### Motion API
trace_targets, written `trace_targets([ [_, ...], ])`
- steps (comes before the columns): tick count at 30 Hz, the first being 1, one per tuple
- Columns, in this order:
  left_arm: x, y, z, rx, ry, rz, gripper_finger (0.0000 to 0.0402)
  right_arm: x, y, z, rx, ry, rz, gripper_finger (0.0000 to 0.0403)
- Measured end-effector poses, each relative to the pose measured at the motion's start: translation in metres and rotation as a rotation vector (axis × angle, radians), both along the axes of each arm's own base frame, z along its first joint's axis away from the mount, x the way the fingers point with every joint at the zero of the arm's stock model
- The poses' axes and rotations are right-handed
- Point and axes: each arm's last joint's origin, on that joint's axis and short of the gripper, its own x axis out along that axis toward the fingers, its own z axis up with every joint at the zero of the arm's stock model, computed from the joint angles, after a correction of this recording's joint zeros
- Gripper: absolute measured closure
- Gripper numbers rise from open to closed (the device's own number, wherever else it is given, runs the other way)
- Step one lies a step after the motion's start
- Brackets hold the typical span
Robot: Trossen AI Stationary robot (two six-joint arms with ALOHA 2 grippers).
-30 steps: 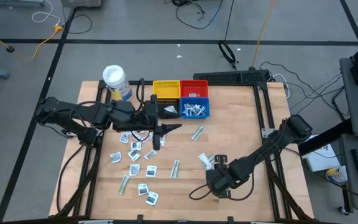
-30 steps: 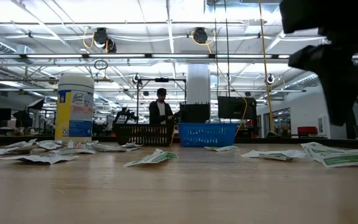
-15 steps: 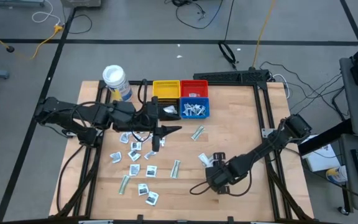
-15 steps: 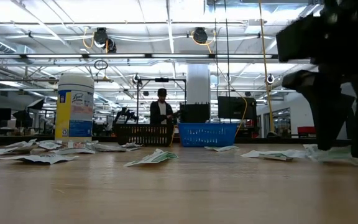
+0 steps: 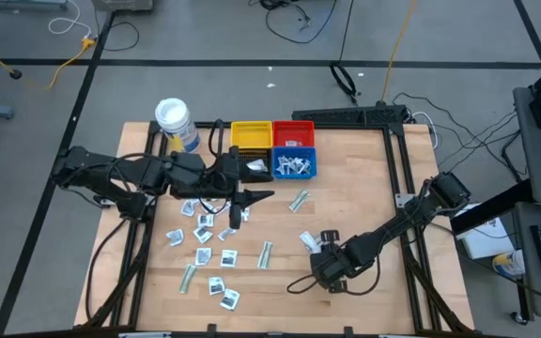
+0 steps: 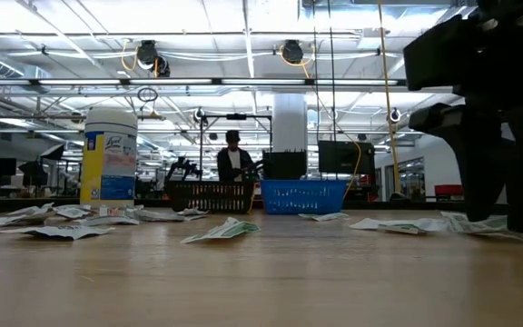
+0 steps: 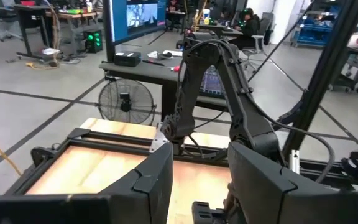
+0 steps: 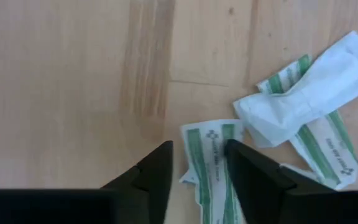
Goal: Pick & Place First Aid Supplies
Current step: Put the green bandage pack into the black basket
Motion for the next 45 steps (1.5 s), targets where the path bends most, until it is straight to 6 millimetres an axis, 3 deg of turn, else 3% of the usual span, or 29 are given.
trace_targets([
  [7,0.0,0.0,0.0,-0.001,0.002,-0.016,0.0243,0.002,-0.001,0.0,0.008,-0.012,-0.003,0.0389],
  [14,0.0,0.0,0.0,-0.001,0.003,-0.016,0.0243,0.0,-0.003,0.006,0.014,-0.014,-0.014,0.04],
  [18,0.0,0.0,0.0,-0.001,0.003,-0.016,0.0243,-0.007,-0.012,0.039,0.045,-0.057,-0.059,0.0401],
  [23,0.0,0.0,0.0,-0.001,0.001,-0.016,0.0243,-0.019,-0.033,0.093,0.113,-0.256,-0.111,0.0402],
  [34,0.0,0.0,0.0,0.001,-0.001,-0.014,0.0243,-0.044,-0.089,0.196,0.185,-0.91,-0.292,0.0402],
  [40,0.0,0.0,0.0,0.0,-0.003,-0.014,0.0243,-0.048,-0.106,0.236,0.13,-1.245,-0.256,0.0402],
  [45,0.0,0.0,0.002,-0.005,-0.018,-0.007,0.0243,-0.048,-0.109,0.256,0.093,-1.442,-0.216,0.0403],
])
